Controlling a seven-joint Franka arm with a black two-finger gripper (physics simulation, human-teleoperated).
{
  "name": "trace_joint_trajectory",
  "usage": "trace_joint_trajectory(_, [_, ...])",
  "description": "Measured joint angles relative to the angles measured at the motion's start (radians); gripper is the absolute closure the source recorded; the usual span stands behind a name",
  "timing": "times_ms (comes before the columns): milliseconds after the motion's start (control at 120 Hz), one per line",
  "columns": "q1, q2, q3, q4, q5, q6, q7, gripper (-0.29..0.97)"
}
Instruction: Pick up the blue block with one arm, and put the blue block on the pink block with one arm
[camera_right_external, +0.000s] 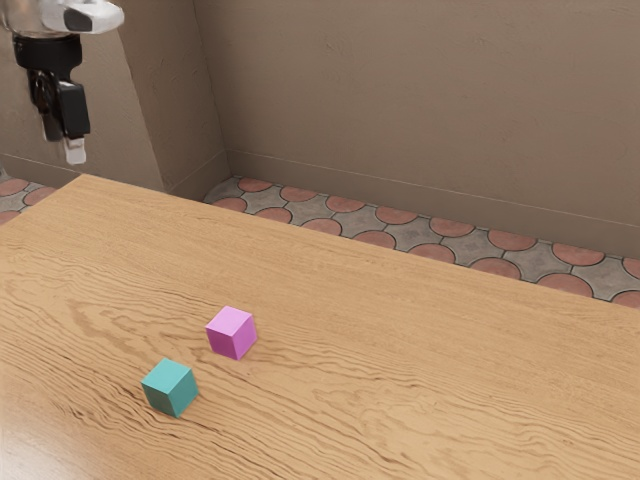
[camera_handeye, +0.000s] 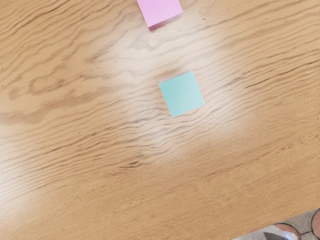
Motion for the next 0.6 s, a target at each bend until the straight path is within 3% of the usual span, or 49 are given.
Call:
trace_joint_trajectory(92, [0.001, 0.071, 0.001, 0.024, 0.008, 0.003, 0.016, 0.0])
trace_joint_trajectory(317, [0.003, 0.088, -0.028, 0.036, 0.013, 0.023, 0.043, 0.0])
trace_joint_trajectory(600, [-0.01, 0.1, -0.099, -0.319, 0.07, 0.265, 0.024, 0.0])
